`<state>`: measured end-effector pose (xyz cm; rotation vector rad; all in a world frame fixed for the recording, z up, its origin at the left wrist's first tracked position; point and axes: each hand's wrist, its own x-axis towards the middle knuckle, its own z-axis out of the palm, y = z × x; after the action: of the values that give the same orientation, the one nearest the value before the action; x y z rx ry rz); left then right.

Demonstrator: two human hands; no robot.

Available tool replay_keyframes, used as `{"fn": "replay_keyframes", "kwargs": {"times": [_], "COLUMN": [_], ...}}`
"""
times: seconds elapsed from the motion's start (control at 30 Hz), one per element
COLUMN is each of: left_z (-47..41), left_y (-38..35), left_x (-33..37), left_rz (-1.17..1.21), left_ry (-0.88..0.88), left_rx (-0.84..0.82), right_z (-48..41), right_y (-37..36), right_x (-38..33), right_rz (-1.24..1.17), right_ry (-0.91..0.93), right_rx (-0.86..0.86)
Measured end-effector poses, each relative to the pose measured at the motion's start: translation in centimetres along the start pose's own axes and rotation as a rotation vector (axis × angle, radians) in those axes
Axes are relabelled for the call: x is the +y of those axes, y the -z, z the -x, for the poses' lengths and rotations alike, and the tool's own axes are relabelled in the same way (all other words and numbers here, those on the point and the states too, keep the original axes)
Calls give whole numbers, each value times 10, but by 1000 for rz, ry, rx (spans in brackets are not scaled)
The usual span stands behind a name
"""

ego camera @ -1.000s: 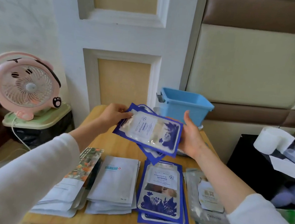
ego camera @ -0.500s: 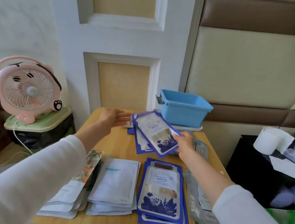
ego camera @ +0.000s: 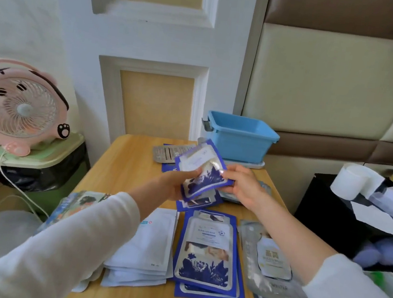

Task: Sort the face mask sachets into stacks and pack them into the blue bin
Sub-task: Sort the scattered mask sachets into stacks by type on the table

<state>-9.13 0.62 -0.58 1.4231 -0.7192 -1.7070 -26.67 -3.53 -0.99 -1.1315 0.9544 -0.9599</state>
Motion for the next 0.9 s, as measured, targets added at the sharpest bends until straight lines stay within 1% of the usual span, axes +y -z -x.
{"fn": "replay_keyframes", "kwargs": {"times": [0.03,0.07,0.13,0.17,0.23,0.3,0.33,0.4,0.47,0.5,0.53,0.6,0.63,0.67,0.7,0.73,0.77,0.8,0.83,0.9], "left_z": [-1,0,2,5,15,25,32,43,52,51,51,40,33,26,18,11,4,-1,-7,-16], "left_y": [0,2,6,7,6,3,3,4,5,7,7,12,15,20,26,30,35,38,40,40], "left_x": [0,0,0,-1,-7,-15,-18,-21,-22,-22,-20,-14,-10,-6,-3,-1,1,2,2,1], "left_rz": [71,85,24,-28,-117,-263,-416,-734,-912,-965,-993,-872,-777,-701,-635,-559,-477,-382,-294,-128], "left_ry": [-64,-142,-260,-269,-216,-160,-144,-79,-10,-12,-50,-157,-194,-221,-224,-223,-208,-180,-139,-55], "left_rx": [15,51,83,60,-9,-13,12,30,42,77,132,263,314,348,360,351,325,293,267,232], "right_z": [7,13,18,18,18,17,19,26,34,39,43,49,49,49,49,49,49,51,55,65], "right_y": [4,9,20,24,31,35,36,39,40,39,38,33,30,27,25,23,21,17,12,1], "right_x": [-2,-2,-4,-6,-9,-9,-9,-7,-2,1,5,12,15,15,15,14,12,10,9,10], "right_rz": [37,78,106,87,66,150,237,458,602,632,649,767,906,1094,1298,1468,1544,1513,1440,1389], "right_ry": [-24,-51,-69,-55,-7,-26,-88,-280,-445,-491,-519,-545,-519,-453,-342,-186,-29,97,177,217], "right_rx": [-86,-153,-234,-235,-163,-101,-99,-142,-201,-205,-196,-171,-158,-122,-50,39,98,91,7,-303]}}
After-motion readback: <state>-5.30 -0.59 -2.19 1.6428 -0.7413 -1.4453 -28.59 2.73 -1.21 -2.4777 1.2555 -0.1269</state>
